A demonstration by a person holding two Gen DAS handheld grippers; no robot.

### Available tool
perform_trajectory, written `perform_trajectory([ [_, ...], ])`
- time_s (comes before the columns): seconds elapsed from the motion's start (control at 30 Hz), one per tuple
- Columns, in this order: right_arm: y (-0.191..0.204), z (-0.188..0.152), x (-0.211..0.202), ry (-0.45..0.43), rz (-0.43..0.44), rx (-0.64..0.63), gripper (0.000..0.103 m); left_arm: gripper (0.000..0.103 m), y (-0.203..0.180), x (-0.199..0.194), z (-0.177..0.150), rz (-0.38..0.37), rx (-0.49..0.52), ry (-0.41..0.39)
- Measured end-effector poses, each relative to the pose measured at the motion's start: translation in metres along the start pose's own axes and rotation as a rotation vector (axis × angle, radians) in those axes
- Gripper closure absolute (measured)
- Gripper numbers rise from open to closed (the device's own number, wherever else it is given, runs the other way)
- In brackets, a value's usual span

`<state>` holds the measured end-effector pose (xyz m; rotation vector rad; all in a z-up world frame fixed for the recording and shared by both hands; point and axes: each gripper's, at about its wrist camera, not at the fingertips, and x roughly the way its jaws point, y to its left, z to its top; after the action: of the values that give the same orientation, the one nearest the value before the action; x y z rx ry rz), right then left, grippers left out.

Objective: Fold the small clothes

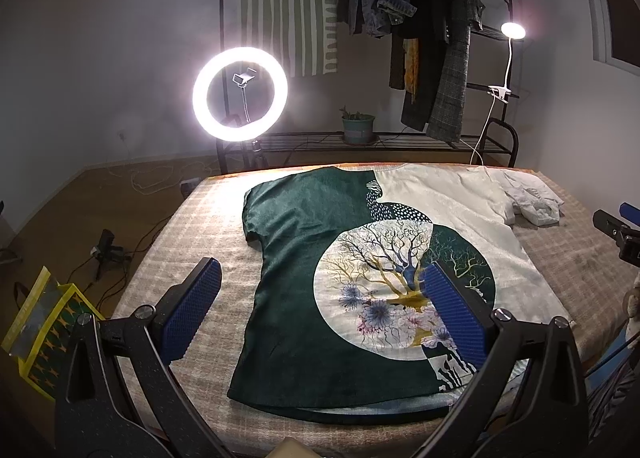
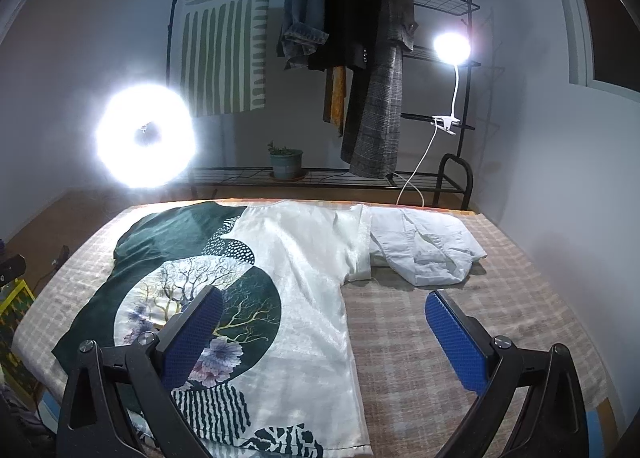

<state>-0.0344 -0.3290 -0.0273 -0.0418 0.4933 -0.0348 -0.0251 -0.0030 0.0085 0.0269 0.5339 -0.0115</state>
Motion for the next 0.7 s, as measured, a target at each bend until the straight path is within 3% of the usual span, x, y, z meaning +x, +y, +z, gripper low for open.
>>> perform_trajectory([
  [0.7,-0.0025,-0.0007,0.0042,0.002,-0.010,0.013,0.002,0.000,-0.0002,-0.0005,-0.0003,-0.001,-0.002,-0.001],
])
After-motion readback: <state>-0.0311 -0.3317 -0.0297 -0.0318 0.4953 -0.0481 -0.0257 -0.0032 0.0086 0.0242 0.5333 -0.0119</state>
